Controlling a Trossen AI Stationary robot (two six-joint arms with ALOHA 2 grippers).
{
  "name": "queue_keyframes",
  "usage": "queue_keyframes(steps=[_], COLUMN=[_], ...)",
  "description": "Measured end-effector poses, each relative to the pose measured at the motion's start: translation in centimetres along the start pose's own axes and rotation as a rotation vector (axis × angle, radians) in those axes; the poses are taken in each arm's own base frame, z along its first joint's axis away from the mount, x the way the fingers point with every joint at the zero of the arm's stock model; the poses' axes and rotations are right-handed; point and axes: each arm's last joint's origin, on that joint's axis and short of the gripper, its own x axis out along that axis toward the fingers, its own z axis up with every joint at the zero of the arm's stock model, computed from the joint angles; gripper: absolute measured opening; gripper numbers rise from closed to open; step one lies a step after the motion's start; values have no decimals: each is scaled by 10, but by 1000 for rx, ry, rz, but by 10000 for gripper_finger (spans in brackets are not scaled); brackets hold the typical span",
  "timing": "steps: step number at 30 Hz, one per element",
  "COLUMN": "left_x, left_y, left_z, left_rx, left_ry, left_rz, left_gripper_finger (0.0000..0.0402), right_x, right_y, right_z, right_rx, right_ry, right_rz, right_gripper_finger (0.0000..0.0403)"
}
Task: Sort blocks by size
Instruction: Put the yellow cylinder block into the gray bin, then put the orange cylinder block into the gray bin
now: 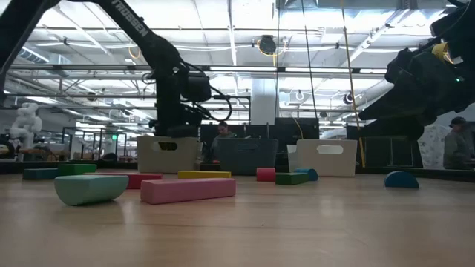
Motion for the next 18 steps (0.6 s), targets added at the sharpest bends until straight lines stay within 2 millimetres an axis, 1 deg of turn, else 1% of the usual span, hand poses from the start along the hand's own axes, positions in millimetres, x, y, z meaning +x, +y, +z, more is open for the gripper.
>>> queue_keyframes(steps=[5,8,11,14,18], left_x=[-2,-4,-11,-24,-45], left_y=[-4,-5,-6,-8,-14], left_z=[-1,-2,-2,1,4], left_rx=[26,29,12,7,19], left_ry=[1,4,17,-18,-87], left_rz=[26,41,52,53,47], left_gripper_finger=[233,243,245,245,246], right_x=[0,1,3,2,-4], right_y=[-1,-2,0,5,16], right_z=[0,1,5,17,39], right_rx=[20,57,57,39,32], right_ry=[-2,8,89,195,285], right_rz=[-4,-19,-77,-154,-207], right_gripper_finger=[303,301,300,299,299])
